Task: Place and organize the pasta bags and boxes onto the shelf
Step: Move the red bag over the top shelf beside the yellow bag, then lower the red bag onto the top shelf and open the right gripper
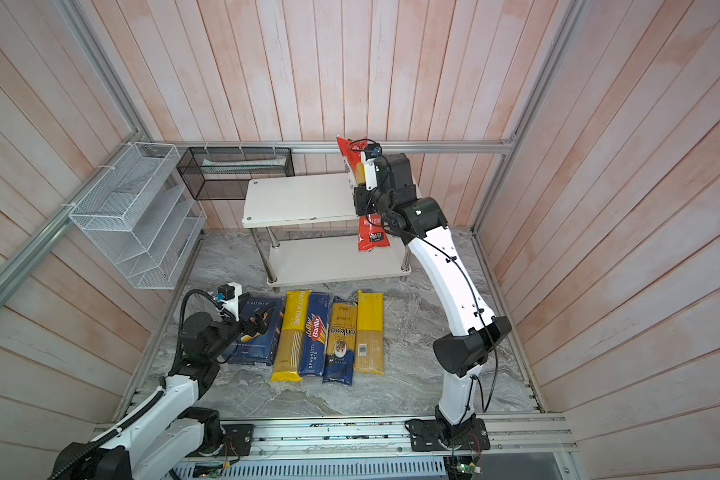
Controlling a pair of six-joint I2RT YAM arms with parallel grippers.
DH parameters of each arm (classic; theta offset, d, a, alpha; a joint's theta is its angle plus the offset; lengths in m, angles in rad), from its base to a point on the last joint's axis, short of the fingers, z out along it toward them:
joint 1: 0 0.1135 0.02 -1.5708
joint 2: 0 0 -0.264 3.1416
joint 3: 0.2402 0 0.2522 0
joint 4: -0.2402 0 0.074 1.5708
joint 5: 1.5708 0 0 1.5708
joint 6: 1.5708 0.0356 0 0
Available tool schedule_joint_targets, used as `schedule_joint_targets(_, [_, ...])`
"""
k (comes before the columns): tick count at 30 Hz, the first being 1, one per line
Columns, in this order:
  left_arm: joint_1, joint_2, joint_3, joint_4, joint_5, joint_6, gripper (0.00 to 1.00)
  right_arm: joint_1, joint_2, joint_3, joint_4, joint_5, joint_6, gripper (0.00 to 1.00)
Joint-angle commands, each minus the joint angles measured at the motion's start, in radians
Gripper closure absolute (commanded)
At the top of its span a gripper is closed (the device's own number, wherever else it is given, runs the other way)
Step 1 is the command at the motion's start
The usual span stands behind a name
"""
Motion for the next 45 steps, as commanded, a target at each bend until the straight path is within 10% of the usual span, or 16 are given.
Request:
schedule_joint_targets(1, [-0.001,-0.010,-0.016,0.022,-0.008,-0.005,0.00,0.003,0.026,0.118,0.087,0.041,-0.020,1.00])
schedule_joint_targets(45, [0.000,-0.023,-0.015,0.003,-0.014,-0.010,0.00,-0.066,0.254,0.199,0.226,0.071,0.061,1.00])
